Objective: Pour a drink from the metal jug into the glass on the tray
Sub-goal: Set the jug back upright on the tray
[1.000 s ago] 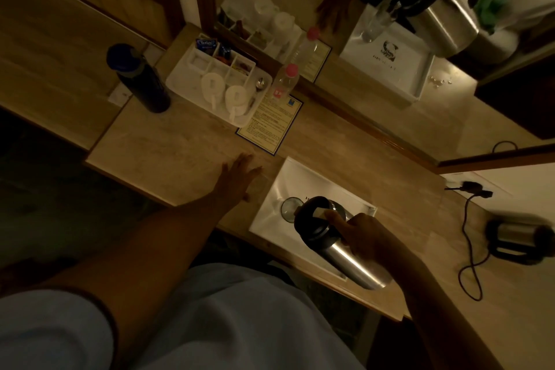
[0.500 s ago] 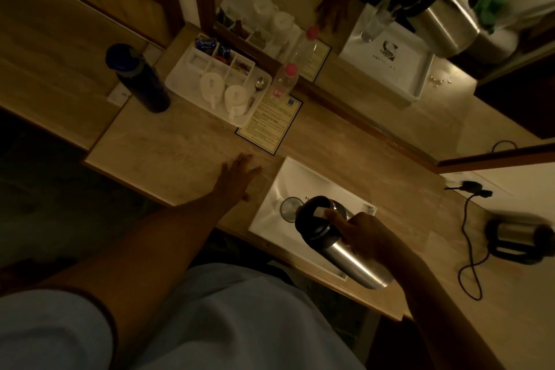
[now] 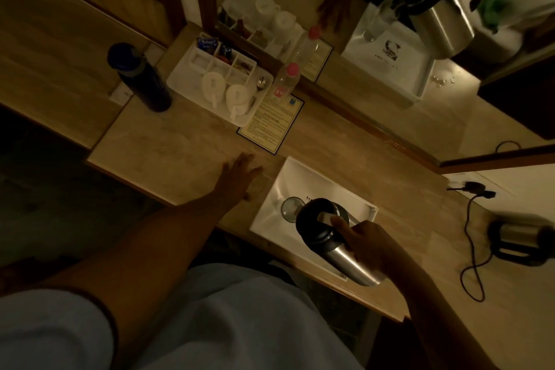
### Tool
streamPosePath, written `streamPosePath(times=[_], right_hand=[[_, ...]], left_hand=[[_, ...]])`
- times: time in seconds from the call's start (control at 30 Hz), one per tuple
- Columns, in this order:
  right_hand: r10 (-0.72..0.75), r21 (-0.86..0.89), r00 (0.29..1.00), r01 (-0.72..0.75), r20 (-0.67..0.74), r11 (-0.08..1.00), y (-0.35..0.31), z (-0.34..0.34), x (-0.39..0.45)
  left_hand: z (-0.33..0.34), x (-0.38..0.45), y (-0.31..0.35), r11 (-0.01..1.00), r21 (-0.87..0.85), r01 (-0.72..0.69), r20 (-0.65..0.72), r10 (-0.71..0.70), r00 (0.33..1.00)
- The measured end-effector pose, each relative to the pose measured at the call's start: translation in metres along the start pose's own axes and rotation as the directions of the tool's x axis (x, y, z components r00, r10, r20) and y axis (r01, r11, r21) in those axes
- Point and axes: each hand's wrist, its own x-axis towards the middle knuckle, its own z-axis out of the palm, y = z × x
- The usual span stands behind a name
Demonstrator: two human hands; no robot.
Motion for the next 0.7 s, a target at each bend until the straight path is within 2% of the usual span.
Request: streamPosePath(times=[0.1, 0.23, 0.7], right_hand=[[-0.025, -0.024, 1.0, 0.026, 0.01, 0.999, 0.005, 0.003, -0.006], [-0.033, 0.094, 0.999, 0.035, -0.02, 0.995, 0.015, 0.011, -0.015], [-0.147, 0.283, 0.953, 0.222, -0.264, 0.933, 0.045, 0.039, -0.028]], left_hand=[[0.001, 0.001, -0.002, 1.0, -0.006, 0.003, 0.013, -0.003, 1.0], [0.0, -0.001, -0.002, 1.0, 0.008, -0.013, -0.001, 0.013, 1.0], [0.001, -0.001, -0.001, 1.0, 0.01, -0.008, -0.003, 0.008, 1.0]])
